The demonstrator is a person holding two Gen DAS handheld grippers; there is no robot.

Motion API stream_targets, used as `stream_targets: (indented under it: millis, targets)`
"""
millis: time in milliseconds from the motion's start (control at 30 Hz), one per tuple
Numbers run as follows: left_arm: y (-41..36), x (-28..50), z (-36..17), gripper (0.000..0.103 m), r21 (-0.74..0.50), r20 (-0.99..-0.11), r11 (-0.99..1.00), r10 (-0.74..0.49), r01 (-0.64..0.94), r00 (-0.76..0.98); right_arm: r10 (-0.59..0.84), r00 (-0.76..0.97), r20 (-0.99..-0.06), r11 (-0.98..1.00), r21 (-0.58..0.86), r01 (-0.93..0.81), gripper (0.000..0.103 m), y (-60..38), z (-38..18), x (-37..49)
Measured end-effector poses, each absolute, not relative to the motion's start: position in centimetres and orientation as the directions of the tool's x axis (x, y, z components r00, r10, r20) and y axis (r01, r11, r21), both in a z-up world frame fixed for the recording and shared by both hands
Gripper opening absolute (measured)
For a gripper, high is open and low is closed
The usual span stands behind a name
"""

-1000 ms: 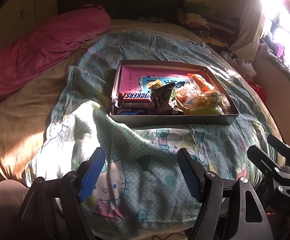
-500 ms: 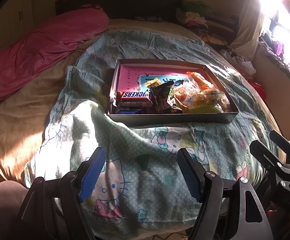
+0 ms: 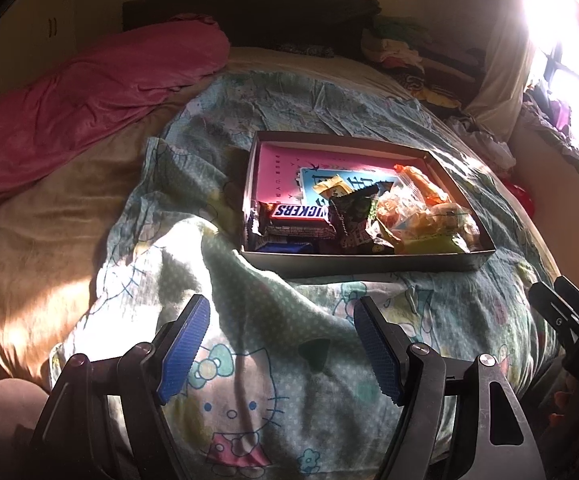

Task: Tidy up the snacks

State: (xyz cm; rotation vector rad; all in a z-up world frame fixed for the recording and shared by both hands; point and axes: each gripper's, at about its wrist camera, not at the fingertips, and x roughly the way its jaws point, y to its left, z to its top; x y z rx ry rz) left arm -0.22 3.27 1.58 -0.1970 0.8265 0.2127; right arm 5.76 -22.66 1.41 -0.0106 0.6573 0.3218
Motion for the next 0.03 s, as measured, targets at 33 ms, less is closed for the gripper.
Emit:
stream_targets:
  millis: [33]
  targets:
    - [3.91, 0.03, 1.67, 0.076, -0.075, -0.738, 0.96, 0.128, -0.269, 0.663, 0.278, 0.75, -0.6, 0.956, 0.1, -0.275, 0.097, -23.26, 1.39, 6.41]
